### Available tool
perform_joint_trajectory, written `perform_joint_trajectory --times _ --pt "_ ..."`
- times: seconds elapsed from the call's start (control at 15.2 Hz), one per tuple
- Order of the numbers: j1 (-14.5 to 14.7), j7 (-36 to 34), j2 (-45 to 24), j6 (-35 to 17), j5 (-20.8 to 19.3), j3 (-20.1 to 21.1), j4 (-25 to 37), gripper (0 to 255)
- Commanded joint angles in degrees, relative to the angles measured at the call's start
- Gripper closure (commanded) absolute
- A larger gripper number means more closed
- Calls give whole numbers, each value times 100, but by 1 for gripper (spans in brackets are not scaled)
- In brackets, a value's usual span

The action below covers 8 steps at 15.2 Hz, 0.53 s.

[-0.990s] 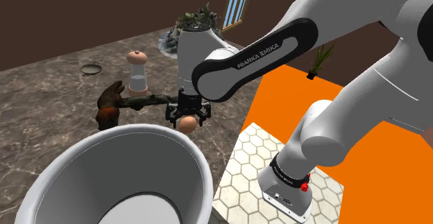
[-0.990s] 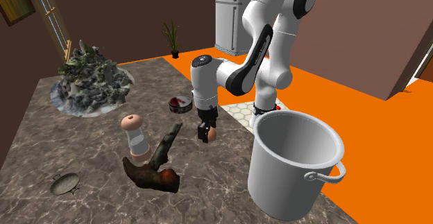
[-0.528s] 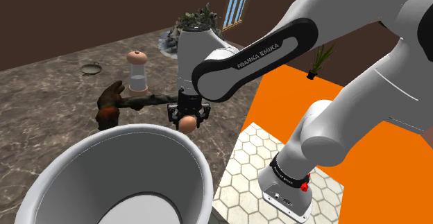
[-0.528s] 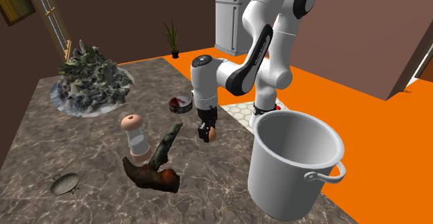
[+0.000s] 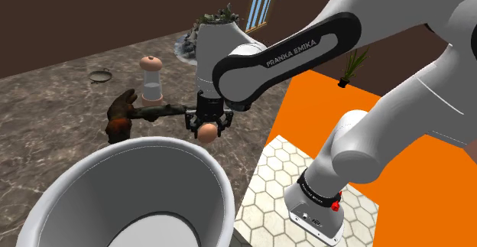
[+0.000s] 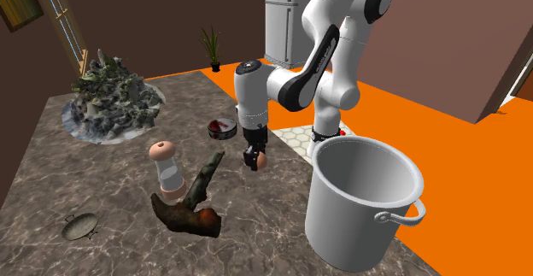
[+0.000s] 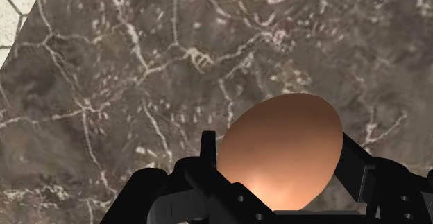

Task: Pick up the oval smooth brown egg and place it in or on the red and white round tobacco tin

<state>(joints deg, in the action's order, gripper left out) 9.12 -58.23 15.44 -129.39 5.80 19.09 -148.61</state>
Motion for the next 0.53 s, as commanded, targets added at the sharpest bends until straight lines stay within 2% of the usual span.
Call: perform_joint_trajectory --times 0.0,0.46 --pt "0 38 107 170 15 -31 63 255" --pt "21 99 461 798 62 -106 344 255"
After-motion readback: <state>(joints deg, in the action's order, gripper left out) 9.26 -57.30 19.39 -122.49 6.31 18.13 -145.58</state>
